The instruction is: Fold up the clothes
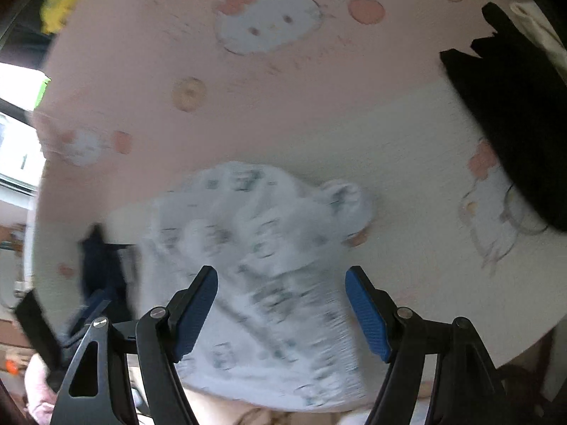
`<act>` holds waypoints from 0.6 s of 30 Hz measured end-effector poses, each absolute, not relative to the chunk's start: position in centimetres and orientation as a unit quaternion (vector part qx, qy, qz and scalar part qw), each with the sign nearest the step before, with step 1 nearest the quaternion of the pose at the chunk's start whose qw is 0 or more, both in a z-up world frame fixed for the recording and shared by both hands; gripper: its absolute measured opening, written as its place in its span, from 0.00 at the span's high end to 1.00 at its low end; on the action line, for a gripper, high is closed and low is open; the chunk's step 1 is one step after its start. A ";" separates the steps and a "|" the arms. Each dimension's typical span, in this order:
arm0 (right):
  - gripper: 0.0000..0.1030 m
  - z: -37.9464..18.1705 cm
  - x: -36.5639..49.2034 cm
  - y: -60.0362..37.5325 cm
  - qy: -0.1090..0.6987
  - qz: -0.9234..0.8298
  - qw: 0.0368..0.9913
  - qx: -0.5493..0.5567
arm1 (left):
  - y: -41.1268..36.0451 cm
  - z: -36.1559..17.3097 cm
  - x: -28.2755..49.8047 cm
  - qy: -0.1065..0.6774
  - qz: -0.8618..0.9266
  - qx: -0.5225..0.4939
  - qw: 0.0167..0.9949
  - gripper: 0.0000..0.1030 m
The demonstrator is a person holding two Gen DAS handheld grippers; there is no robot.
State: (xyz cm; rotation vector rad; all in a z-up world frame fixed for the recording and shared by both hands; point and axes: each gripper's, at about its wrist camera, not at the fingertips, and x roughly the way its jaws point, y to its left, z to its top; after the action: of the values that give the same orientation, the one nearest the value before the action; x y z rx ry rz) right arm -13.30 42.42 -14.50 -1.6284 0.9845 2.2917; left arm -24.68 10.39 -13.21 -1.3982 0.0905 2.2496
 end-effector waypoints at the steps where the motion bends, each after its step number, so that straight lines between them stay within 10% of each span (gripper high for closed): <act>1: 0.28 -15.2 -13.3 42.9 0.345 0.760 0.083 -0.544 | 10.7 -13.3 -25.0 0.038 0.823 -0.512 0.243 0.36; 18: 0.28 -25.1 -12.9 48.8 0.573 0.629 0.118 -0.511 | 16.0 -17.2 -35.4 0.004 0.759 -0.598 0.257 0.36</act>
State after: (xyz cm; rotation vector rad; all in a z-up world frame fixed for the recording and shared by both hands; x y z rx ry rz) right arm -12.90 48.79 -25.12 -1.4958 1.6762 1.8415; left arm -35.41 15.99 -17.22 -1.6219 0.0100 2.0604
